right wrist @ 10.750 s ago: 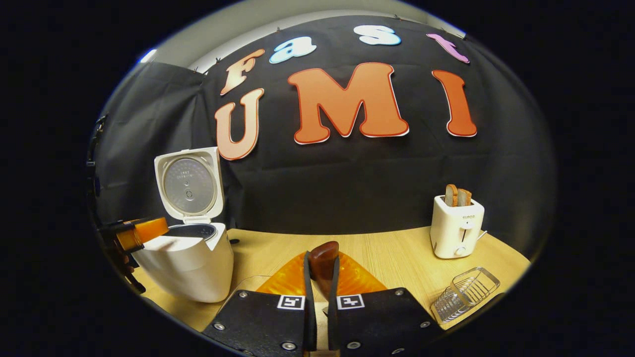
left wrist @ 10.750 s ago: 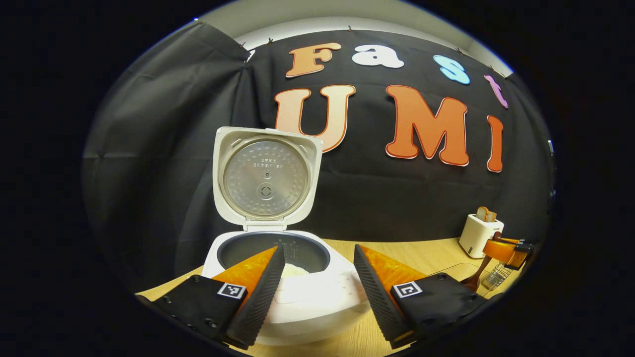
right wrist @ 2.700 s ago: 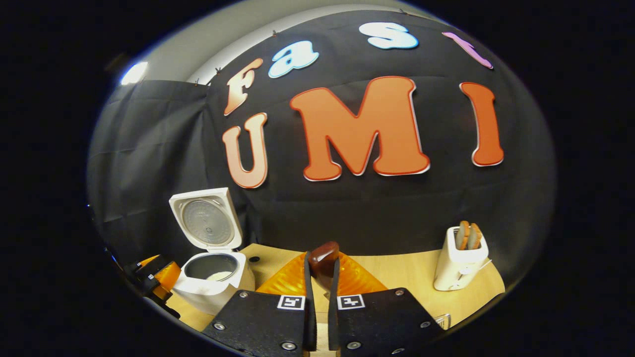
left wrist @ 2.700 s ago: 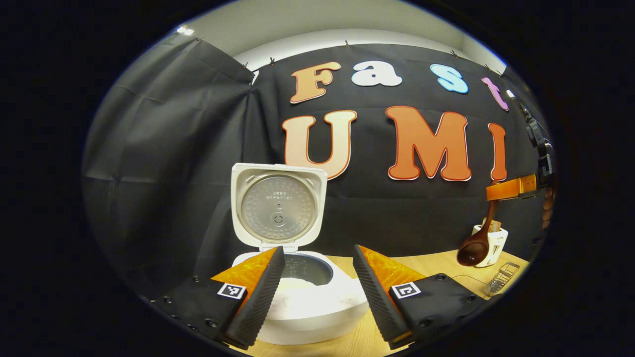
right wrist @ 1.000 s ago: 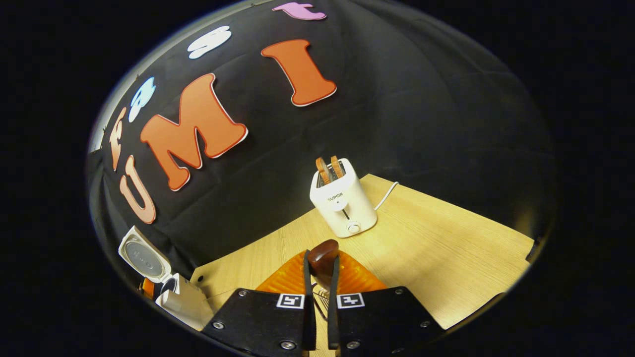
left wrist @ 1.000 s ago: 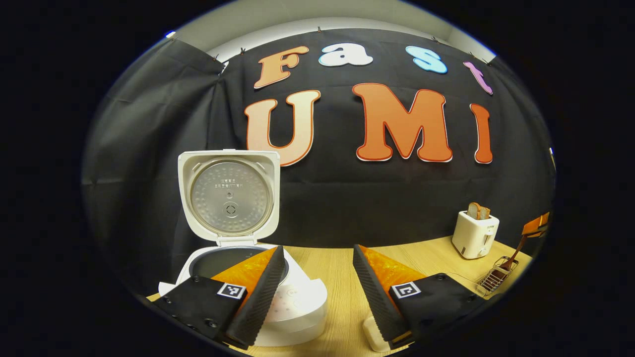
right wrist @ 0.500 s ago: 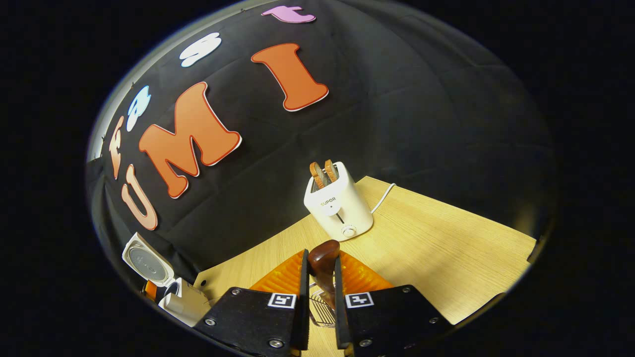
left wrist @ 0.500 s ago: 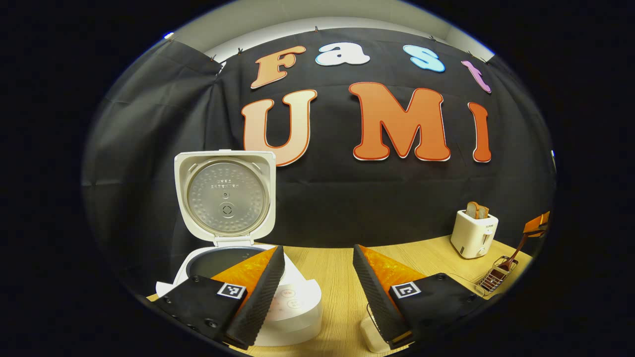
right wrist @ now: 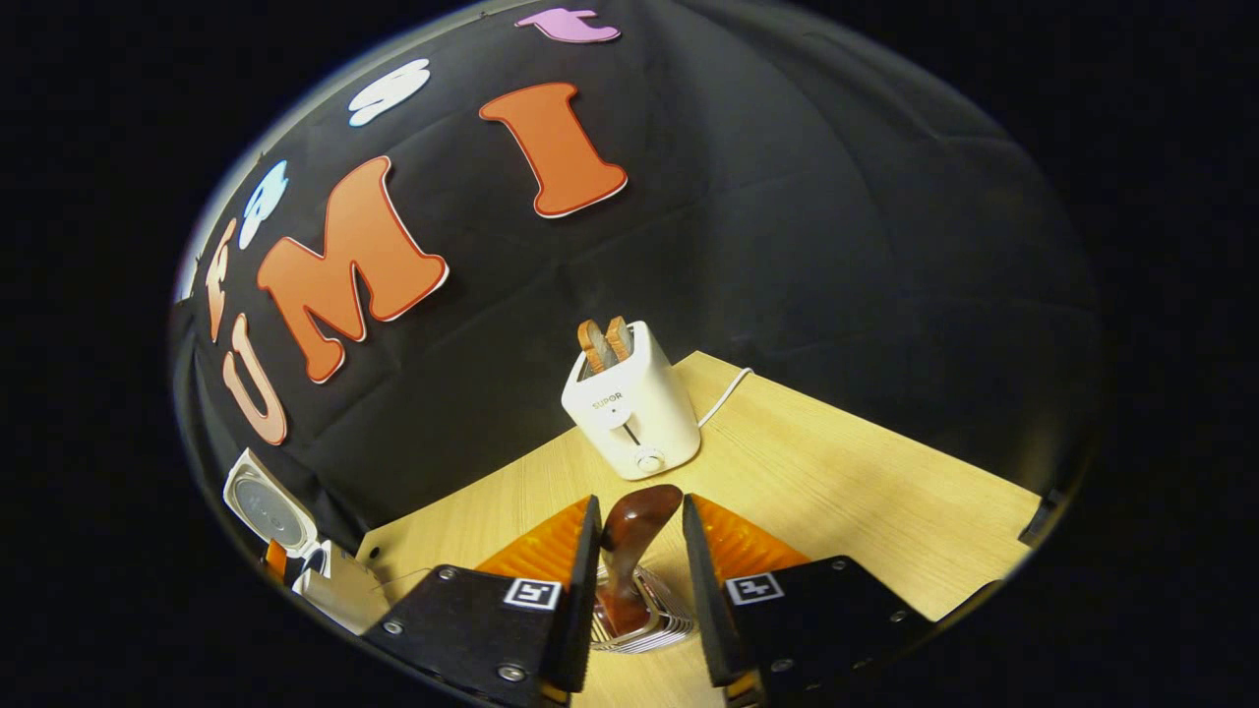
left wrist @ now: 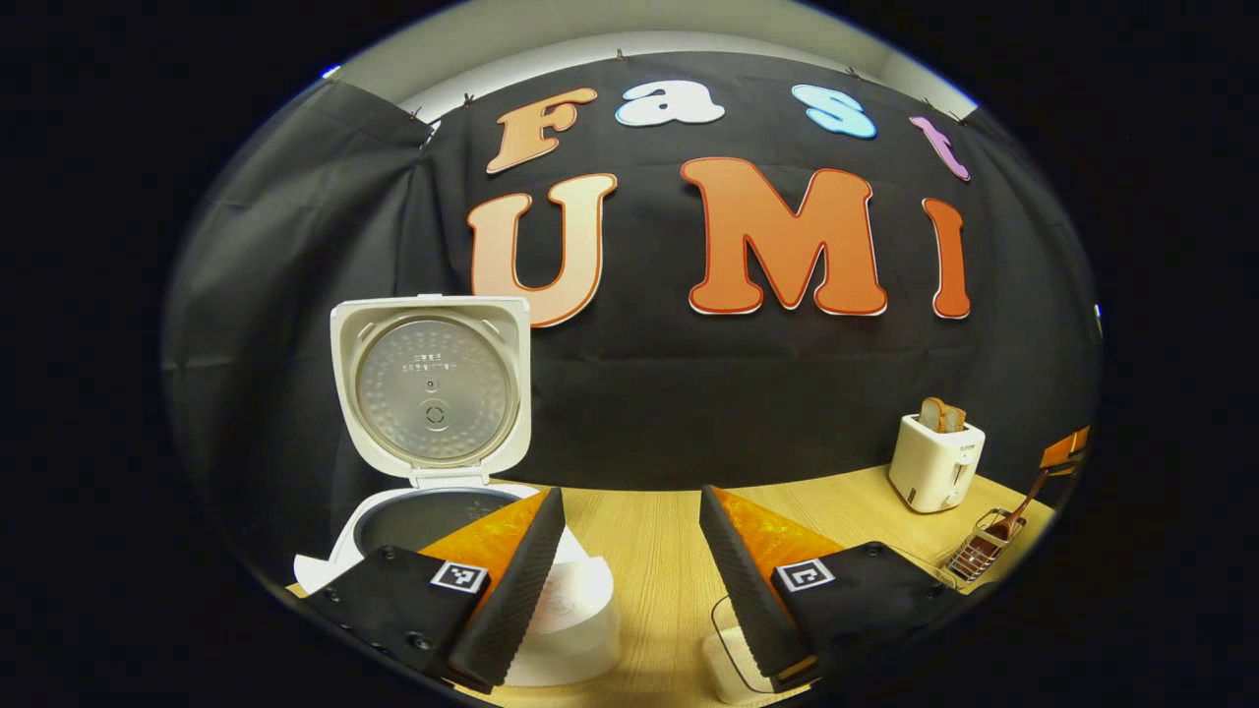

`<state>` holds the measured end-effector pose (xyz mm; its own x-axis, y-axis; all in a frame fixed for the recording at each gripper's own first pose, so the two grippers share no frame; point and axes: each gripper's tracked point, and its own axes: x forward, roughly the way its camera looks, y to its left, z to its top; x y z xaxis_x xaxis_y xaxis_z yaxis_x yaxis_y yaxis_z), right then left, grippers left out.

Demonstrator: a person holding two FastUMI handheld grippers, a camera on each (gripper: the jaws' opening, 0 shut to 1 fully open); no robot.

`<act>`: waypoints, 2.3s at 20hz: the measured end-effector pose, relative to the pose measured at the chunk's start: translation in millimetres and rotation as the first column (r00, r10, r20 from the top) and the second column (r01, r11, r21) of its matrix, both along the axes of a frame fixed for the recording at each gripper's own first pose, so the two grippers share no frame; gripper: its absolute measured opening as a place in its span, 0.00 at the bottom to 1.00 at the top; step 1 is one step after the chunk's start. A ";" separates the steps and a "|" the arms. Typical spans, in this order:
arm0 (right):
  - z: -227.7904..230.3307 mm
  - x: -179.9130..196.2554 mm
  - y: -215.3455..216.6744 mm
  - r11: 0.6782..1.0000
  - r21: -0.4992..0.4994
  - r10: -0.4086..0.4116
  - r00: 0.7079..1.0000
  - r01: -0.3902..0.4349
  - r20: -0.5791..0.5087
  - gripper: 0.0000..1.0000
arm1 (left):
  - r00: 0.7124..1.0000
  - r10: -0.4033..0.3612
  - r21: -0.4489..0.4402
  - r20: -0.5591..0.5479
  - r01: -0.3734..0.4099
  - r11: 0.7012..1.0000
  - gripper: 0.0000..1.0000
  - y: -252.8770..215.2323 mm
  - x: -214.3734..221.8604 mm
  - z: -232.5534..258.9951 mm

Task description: Close the left gripper, press the button to open the rice cooker; take a wooden spoon from the chopstick holder with the right hand, scoop a spoonful of rice and pour it into the rice cooker, then put the wooden spoon back into the chopstick holder.

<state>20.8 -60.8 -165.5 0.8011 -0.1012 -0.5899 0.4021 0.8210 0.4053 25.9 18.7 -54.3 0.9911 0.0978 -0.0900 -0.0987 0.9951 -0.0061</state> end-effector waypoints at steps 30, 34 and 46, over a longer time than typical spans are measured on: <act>141.0 -6.0 -25.1 0.886 -0.463 0.125 0.966 -0.007 0.225 0.93 | 0.958 0.288 0.027 0.004 -0.288 0.957 0.94 192.3 62.7 136.6; 154.1 -8.1 -23.8 0.876 -0.482 0.142 0.964 -0.016 0.227 0.93 | 0.942 0.333 0.037 0.037 -0.334 0.942 0.93 222.1 87.8 171.5; 190.9 -21.0 -16.9 0.850 -0.527 0.181 0.945 -0.011 0.272 0.93 | 0.924 0.369 -0.033 -0.100 -0.373 0.927 0.89 287.0 201.4 174.0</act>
